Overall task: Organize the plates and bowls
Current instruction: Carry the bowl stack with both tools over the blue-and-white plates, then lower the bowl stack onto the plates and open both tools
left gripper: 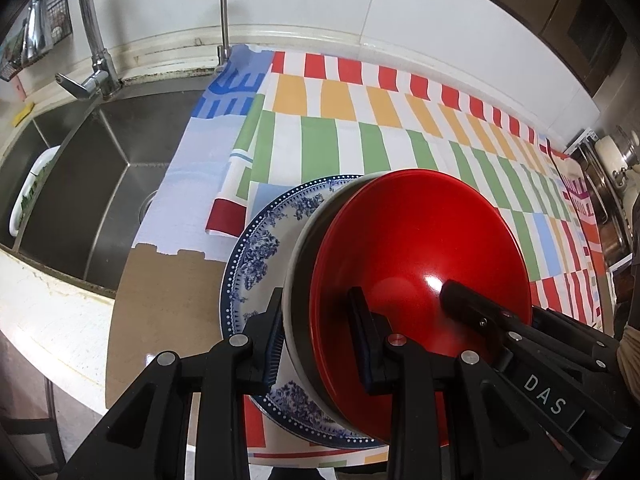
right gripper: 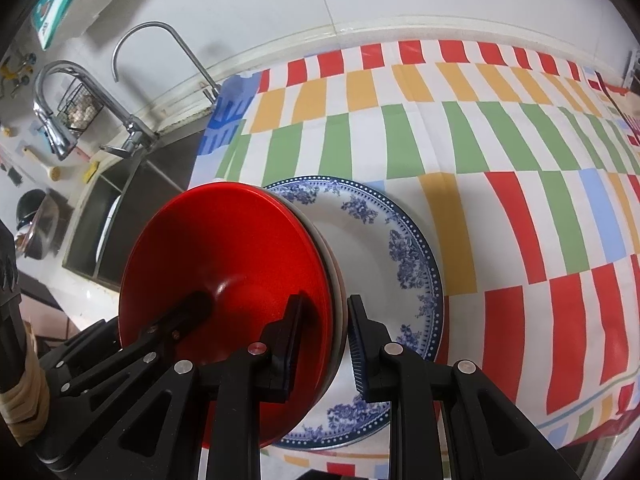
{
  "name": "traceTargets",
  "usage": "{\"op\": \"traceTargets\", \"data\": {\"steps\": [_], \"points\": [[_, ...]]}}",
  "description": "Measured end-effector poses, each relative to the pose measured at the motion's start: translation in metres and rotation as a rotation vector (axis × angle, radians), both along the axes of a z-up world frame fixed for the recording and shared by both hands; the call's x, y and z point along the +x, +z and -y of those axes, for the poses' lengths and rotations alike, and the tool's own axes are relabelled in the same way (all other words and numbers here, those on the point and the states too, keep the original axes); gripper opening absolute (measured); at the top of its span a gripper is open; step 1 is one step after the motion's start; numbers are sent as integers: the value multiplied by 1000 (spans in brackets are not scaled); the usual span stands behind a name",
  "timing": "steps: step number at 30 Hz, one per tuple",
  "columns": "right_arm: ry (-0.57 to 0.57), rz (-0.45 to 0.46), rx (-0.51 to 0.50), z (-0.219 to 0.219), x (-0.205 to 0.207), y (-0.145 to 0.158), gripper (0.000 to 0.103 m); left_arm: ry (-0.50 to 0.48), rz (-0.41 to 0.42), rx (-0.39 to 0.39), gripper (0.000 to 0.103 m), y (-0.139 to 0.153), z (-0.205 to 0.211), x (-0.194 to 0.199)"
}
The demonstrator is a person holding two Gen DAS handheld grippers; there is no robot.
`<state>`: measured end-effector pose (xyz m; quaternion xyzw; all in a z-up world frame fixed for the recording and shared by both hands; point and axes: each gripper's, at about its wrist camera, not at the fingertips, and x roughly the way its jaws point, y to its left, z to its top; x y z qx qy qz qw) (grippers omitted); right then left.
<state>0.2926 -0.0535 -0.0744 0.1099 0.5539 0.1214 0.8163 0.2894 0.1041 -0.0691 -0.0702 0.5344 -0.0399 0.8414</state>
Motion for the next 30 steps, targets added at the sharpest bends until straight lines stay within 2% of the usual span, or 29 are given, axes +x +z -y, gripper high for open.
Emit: {"op": "traceTargets", "data": {"steps": [11, 30], "points": [[0, -24, -19, 2, 8, -12, 24, -18, -32, 6, 30, -14, 5, 8], [33, 27, -61, -2, 6, -10, 24, -61, -6, 32, 33, -15, 8, 8]]}}
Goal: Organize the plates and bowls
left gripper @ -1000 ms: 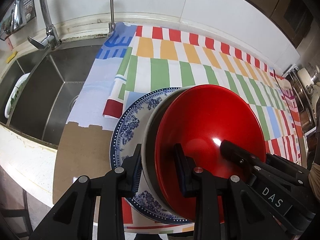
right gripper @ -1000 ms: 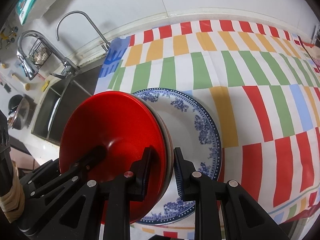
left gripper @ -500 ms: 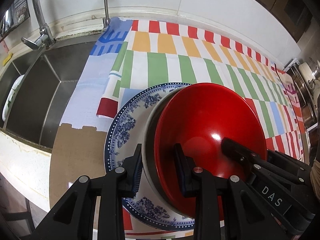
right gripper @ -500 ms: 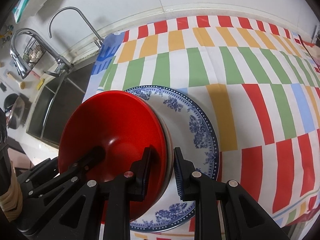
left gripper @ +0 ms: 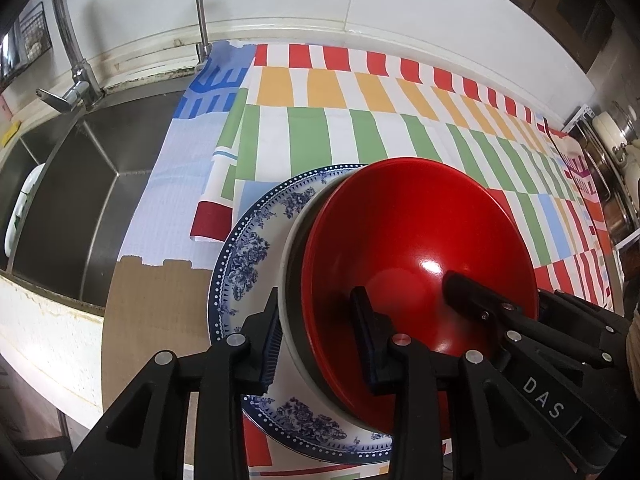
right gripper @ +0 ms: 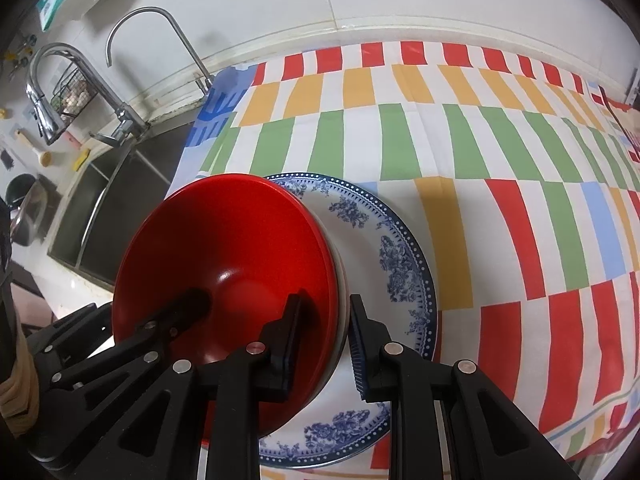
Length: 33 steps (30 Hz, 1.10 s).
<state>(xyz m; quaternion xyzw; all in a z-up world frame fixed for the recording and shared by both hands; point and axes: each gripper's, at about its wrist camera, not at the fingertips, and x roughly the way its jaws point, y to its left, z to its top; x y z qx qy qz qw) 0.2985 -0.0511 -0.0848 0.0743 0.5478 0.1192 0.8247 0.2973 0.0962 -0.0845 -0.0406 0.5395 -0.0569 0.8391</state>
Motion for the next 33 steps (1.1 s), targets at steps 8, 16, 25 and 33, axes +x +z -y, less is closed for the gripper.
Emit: {"op": "traceTargets", "data": {"steps": [8, 16, 25, 33], "points": [[-11, 105, 10, 5, -23, 21, 39, -17, 58, -27, 52, 15, -4, -15], [-97, 241, -54, 22, -68, 58, 58, -28, 197, 26, 80, 48, -6, -57], [-158, 334, -80, 49, -125, 74, 79, -28, 308, 124, 98, 64, 4, -122], [-117, 440, -216, 70, -194, 90, 83, 13, 377, 173, 103, 76, 15, -191]]}}
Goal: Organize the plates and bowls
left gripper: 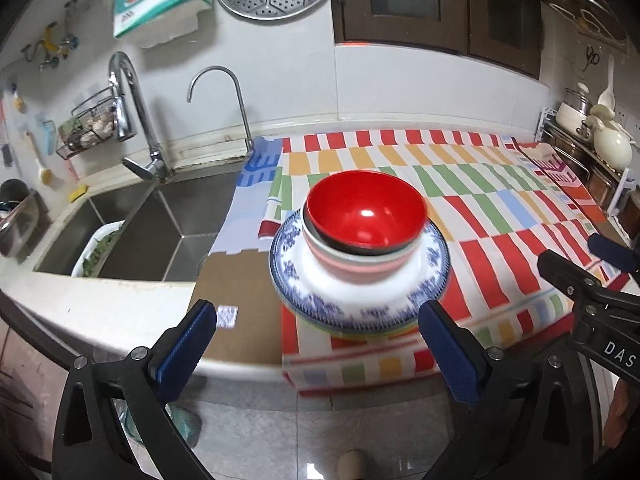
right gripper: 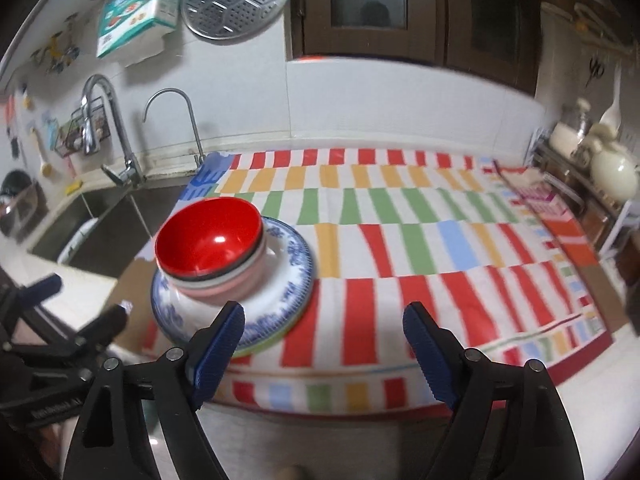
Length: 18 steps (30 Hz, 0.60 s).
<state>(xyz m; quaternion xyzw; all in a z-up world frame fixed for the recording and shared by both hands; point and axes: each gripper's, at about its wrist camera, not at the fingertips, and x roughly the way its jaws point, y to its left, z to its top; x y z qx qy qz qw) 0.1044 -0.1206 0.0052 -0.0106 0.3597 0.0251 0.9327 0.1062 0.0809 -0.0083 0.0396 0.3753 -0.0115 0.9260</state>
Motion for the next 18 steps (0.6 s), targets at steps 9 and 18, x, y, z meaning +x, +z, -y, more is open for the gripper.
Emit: {"op": "traceTargets", "data": {"steps": [9, 18], "points": [[14, 66, -47, 20, -75, 16, 88, 19, 56, 27, 103, 15, 18, -74], [24, 87, -9, 37, -132, 29, 89, 14, 114, 32, 103, 35, 34, -131]]}}
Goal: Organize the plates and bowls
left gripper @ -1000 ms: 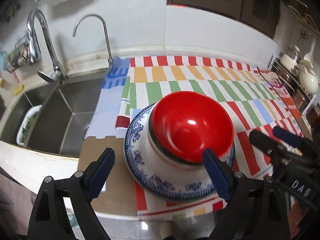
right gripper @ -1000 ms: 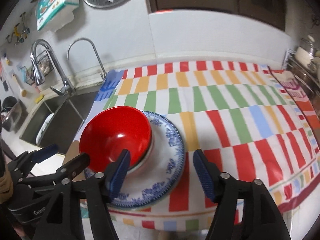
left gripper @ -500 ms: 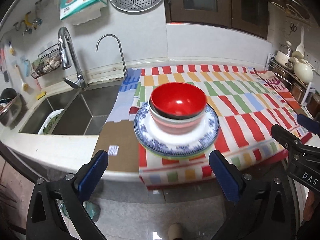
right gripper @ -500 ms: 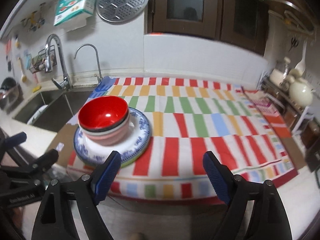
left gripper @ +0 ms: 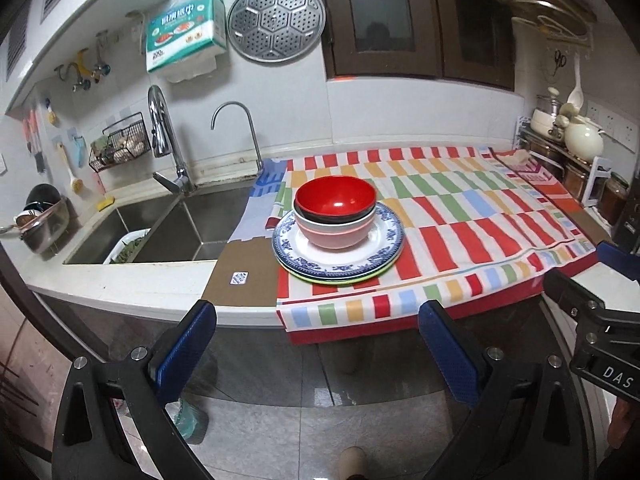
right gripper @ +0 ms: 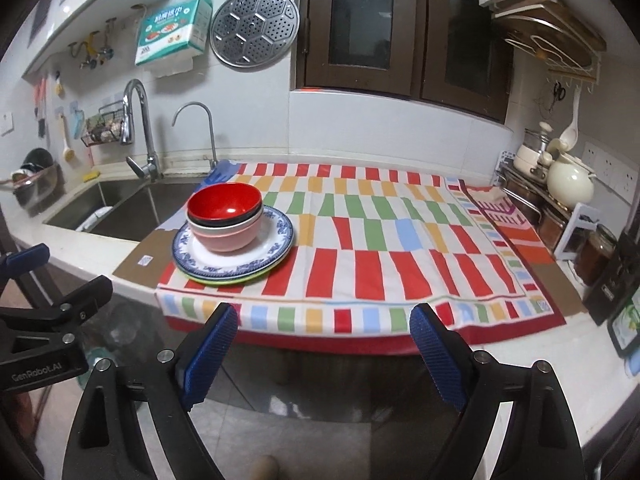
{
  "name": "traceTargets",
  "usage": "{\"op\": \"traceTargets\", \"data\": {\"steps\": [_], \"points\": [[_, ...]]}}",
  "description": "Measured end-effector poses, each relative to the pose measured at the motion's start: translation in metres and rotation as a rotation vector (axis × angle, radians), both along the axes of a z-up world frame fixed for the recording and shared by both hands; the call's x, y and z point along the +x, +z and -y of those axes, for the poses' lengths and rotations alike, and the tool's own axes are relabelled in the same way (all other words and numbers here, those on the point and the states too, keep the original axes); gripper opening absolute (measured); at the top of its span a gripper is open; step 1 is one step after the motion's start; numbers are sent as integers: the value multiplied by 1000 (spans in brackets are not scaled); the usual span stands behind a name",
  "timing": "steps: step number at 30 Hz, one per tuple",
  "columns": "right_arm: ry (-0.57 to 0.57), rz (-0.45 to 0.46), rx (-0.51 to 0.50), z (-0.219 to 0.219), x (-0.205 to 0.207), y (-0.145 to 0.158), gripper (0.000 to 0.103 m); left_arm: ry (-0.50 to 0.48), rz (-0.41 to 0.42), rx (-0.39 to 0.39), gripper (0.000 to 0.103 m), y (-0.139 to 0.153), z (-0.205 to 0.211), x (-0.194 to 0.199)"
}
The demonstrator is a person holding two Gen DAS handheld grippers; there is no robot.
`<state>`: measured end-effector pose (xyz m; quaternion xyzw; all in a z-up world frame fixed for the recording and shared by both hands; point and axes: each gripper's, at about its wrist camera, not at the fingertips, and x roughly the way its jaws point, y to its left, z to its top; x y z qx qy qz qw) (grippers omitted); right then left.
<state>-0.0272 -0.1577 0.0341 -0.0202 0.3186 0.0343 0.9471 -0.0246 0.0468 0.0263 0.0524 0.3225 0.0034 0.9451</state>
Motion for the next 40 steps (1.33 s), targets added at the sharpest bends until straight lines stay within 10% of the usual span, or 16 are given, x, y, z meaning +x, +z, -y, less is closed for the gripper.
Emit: {"op": "traceTargets", "data": {"steps": [40], "points": [[-8, 52, 25, 16, -53, 19, 89, -51, 27, -44, 103, 22, 19, -46]]}}
